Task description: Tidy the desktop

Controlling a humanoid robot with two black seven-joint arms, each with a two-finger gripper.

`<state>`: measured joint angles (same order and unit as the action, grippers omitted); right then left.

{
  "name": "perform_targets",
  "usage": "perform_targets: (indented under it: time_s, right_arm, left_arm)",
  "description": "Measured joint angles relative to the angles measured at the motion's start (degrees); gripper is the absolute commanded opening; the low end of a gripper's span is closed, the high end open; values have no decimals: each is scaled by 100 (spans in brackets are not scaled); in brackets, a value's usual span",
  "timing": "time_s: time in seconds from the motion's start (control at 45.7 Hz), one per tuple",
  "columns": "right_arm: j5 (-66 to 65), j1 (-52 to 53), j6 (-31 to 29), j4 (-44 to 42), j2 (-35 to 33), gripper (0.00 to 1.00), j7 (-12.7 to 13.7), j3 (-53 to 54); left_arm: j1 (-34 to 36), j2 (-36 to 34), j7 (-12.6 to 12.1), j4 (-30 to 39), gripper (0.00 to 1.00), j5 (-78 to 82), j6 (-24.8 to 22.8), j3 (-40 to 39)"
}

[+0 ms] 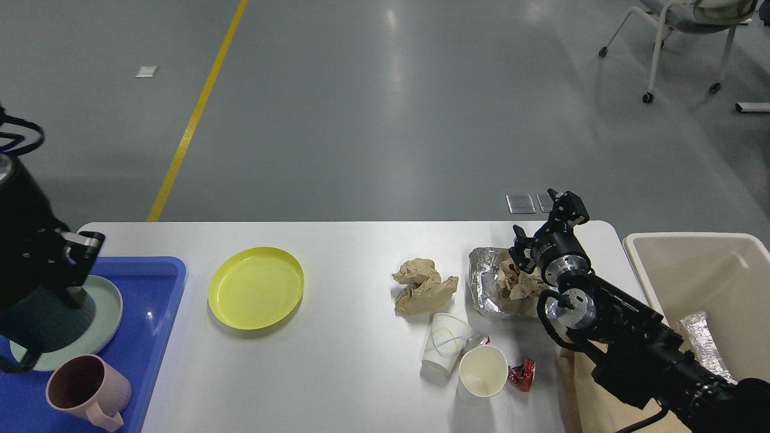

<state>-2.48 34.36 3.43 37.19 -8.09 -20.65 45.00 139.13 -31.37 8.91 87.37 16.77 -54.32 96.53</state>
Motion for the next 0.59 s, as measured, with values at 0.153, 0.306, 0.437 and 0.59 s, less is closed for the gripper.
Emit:
perform_targets:
  time_s: [0.153, 0.306, 0.437, 0.59]
  right_arm:
    - [2, 0, 0, 0, 0, 100, 0, 1]
    - [1, 0, 0, 0, 0, 100, 1, 1]
    - [2, 0, 0, 0, 0, 100, 2, 1]
    - [1, 0, 0, 0, 0, 100, 2, 0]
  left_arm:
    - [-452, -1191, 18, -771, 3, 1007, 4, -66]
    - [-1280, -2346, 100, -1692, 4, 1621, 19, -498]
    - [-2790, -2866, 114, -2353, 4, 2040, 76, -1617]
    - [-4988, -2906, 129, -3292, 5, 2178, 166, -3399]
